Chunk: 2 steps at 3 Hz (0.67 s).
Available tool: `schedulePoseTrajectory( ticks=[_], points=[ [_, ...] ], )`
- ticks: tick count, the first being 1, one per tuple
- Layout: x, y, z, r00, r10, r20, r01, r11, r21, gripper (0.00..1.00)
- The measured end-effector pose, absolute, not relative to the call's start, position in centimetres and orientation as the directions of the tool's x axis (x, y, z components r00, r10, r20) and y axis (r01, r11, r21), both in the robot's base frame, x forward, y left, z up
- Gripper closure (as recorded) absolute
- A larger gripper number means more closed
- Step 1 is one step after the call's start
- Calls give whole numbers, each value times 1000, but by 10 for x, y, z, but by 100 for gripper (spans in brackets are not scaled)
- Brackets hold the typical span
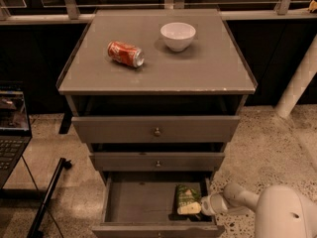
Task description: Pick green jalapeno chip bag from bottom drawer and place on counter
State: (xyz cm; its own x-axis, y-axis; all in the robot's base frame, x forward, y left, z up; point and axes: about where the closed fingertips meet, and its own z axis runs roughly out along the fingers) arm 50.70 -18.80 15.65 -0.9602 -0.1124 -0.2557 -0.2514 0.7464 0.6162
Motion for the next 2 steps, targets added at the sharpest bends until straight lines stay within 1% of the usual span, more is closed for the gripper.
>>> schedulePoseTrajectory(
  ticks=[1, 2],
  points=[
    [508, -185, 156, -960, -112, -256, -251, 746, 616, 0],
    [508, -184, 156, -960, -112, -256, -251, 746, 616, 11]
  ],
)
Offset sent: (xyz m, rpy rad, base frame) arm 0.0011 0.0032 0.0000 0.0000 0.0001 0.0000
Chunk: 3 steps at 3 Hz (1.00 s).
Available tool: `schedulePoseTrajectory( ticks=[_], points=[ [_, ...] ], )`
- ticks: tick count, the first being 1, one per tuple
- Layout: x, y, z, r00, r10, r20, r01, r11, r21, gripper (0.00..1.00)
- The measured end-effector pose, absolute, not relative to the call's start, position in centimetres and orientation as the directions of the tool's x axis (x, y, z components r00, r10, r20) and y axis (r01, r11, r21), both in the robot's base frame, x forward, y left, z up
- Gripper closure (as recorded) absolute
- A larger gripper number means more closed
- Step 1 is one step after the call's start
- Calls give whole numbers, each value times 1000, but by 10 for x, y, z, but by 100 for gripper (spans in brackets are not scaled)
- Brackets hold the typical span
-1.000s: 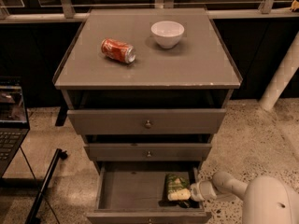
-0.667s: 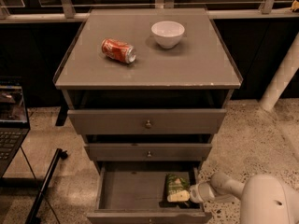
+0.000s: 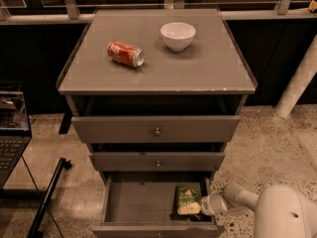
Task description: Pick green jalapeno chip bag from bottom drawer and place on counter
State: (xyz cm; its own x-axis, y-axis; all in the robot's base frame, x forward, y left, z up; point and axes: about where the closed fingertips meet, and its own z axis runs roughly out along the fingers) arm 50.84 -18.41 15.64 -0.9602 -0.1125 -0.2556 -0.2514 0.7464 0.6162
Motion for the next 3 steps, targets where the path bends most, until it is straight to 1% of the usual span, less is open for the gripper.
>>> schedulePoseTrajectory(
  ticks=[3],
  points=[
    [508, -184, 156, -960, -113, -255, -251, 746, 616, 81]
  ],
)
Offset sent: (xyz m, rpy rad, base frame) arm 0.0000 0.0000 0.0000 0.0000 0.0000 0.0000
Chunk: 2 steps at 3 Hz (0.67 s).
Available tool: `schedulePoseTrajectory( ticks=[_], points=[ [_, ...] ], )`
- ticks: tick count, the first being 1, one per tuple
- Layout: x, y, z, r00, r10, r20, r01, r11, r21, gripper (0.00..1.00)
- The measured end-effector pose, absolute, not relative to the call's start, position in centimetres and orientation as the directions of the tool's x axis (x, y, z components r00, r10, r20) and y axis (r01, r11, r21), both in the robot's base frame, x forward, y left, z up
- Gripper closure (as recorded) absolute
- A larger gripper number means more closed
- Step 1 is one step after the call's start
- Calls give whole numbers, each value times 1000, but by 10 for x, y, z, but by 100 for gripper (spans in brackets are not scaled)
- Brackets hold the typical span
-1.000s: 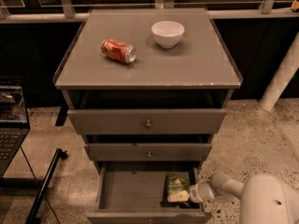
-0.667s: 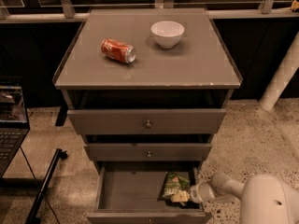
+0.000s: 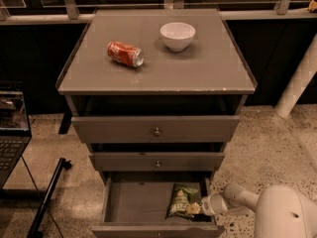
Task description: Pick green jalapeno chip bag from bottom drawer and place on counter
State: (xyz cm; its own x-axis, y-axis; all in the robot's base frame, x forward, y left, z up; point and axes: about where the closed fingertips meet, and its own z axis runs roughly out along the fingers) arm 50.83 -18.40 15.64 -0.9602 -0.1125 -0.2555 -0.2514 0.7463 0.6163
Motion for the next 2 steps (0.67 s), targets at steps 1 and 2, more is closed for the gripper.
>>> schedulePoseTrajectory(
  ticks=[1, 2],
  points=[
    [508, -184, 156, -960, -113, -255, -251, 746, 616, 100],
    [508, -184, 156, -960, -113, -255, -251, 746, 616, 100]
  ],
)
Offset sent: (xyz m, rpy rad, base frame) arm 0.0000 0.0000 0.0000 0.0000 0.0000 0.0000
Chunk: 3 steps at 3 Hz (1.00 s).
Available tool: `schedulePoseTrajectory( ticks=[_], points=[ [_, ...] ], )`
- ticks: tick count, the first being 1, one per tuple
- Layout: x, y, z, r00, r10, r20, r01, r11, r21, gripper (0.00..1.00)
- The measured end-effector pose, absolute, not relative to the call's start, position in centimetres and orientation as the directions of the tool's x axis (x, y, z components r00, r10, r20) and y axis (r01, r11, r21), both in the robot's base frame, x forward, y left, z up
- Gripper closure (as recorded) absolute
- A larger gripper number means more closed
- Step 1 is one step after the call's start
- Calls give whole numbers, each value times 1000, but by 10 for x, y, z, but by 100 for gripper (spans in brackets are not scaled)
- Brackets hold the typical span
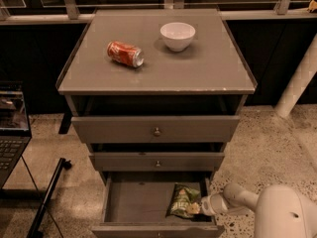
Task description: Pick green jalapeno chip bag from bottom drawer and place on counter
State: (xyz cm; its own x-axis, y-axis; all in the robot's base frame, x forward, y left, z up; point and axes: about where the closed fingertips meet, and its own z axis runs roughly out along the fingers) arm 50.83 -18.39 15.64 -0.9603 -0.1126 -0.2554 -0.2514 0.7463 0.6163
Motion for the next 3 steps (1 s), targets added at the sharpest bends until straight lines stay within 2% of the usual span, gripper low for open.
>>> schedulePoseTrajectory(
  ticks=[1, 3],
  points=[
    [502, -182, 172, -955, -128, -266, -274, 718, 640, 100],
    [454, -200, 253, -927, -188, -324, -372, 567, 735, 100]
  ],
)
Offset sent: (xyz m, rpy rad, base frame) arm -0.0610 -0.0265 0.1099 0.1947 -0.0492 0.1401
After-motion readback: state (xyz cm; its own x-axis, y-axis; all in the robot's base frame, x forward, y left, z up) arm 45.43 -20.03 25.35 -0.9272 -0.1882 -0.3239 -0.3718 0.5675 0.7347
